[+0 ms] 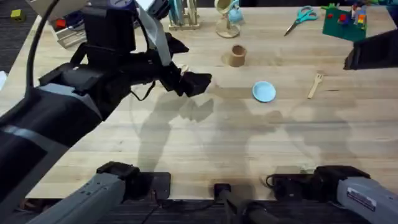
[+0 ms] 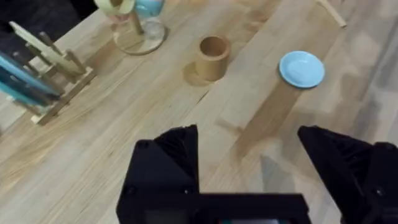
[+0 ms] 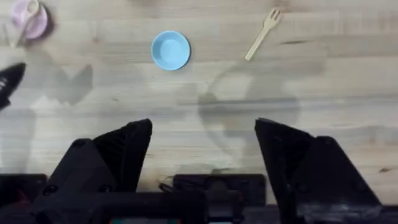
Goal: Pick up a utensil and set it on the pink plate, then put the other utensil in the container.
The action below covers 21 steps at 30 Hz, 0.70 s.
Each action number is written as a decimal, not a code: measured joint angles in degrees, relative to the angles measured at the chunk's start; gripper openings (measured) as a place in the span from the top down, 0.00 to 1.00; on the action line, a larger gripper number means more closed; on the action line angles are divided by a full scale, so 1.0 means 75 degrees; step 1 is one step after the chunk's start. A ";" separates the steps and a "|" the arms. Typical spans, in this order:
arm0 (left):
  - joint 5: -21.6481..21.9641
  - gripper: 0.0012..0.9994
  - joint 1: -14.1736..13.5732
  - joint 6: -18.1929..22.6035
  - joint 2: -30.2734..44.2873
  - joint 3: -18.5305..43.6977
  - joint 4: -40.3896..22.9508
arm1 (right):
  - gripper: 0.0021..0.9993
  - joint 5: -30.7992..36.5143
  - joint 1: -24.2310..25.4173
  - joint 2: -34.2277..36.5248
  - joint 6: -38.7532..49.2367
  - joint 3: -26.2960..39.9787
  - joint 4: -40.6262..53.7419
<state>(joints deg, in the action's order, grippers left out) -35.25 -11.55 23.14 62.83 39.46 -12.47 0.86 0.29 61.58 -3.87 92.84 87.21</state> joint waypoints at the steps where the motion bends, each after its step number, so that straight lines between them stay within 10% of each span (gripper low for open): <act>1: -0.0079 0.03 0.0000 0.0003 0.0001 0.0000 0.0003 | 0.00 0.0000 0.0000 0.0004 -0.0166 0.0000 0.0027; 21: -0.1238 0.02 0.0000 0.0006 0.0572 0.0000 0.0131 | 0.00 0.0297 0.0033 0.0905 -0.1920 0.0001 0.0154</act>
<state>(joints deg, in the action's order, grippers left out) -44.53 -11.55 23.18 67.12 39.46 -11.49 3.09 0.54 68.37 -18.27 92.85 88.37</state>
